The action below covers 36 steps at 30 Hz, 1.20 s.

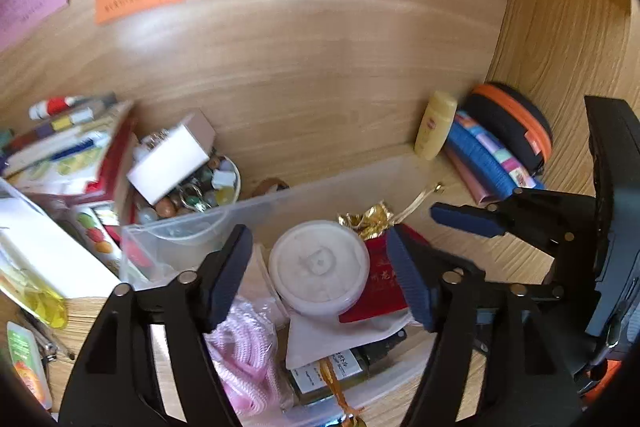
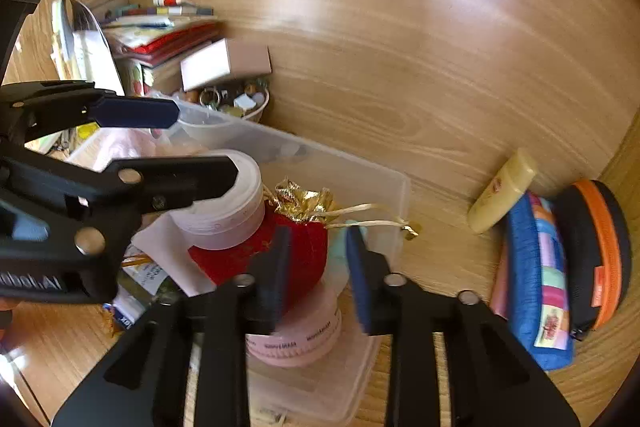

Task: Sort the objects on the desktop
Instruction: 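Carry the container and red pouch over the clear box and release both, then grasp the gourd keychain with the left gripper while the right grasps the soap bar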

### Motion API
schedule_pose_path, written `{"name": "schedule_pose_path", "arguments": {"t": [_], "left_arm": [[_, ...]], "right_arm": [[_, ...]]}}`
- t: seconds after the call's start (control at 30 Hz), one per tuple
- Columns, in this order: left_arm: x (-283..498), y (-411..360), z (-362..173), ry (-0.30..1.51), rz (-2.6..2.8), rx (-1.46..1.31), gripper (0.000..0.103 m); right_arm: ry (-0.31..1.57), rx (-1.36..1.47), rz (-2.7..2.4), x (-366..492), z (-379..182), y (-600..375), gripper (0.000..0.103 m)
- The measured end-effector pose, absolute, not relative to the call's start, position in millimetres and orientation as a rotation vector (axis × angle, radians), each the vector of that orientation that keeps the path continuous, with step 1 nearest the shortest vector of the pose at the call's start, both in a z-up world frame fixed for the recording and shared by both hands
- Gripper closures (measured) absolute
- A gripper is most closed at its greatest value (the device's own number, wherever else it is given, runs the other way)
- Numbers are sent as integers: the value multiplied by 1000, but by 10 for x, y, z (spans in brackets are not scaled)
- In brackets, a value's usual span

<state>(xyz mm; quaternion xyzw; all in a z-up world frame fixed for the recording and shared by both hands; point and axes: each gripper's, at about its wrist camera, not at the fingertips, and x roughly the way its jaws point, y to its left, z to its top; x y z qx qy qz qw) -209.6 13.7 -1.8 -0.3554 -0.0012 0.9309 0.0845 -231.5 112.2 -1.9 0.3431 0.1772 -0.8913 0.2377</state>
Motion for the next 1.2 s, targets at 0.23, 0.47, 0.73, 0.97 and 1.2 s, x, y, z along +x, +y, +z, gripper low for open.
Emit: {"name": "schedule_pose_path", "arguments": {"t": [0.23,0.47,0.73,0.97,1.2], "left_arm": [[-1872,79,126,43,2844,-963,14],[-1559,-4,186,53,2876,-940,9],[-1237,-96,91,67,2904,-962,7],[-1014,-128,-190,50,2863,-1064,7],[-971,-59,-616,49,2797,-1228,7]], "right_arm": [[464,843,-2512,-2036,207,1275,36],[456,788,-2540,-1738,314,1388,29],[449,795,-2538,-1490,250,1452,25],[433,868,-2528,-1409,44,1526,24],[406,1012,-2490,-1483,-281,1588,24]]}}
